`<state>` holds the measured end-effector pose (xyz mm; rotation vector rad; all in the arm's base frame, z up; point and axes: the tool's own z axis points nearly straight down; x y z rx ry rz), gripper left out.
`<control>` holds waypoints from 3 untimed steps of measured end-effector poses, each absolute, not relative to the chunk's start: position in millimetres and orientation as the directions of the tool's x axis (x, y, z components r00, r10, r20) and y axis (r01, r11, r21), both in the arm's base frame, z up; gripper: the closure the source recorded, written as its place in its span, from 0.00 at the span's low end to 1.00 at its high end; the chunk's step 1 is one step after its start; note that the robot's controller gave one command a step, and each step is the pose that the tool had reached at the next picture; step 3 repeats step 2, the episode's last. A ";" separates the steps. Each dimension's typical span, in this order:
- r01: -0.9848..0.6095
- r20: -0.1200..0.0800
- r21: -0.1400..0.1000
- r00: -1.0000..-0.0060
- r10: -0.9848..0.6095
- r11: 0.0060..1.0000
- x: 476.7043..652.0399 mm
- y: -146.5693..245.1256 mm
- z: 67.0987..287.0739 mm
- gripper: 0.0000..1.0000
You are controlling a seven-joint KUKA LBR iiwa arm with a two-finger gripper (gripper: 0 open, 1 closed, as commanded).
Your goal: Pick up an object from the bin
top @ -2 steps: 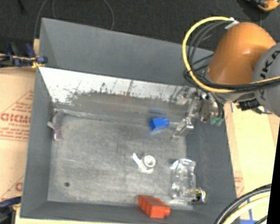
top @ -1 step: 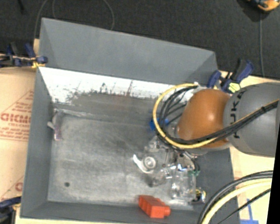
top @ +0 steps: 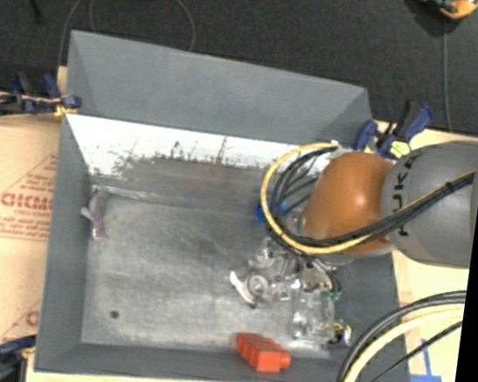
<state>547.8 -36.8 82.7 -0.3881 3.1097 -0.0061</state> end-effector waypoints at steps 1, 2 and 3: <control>-0.248 -0.009 -0.005 -0.969 -0.248 0.969 537.1 -41.8 191.2 1.00; -0.242 -0.011 -0.006 -0.970 -0.242 0.970 538.2 -43.4 274.3 1.00; -0.242 -0.011 -0.006 -0.970 -0.242 0.970 538.2 -43.4 274.3 1.00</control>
Offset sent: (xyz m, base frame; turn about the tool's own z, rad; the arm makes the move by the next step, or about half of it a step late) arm -0.0127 -0.0031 0.1033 -0.0083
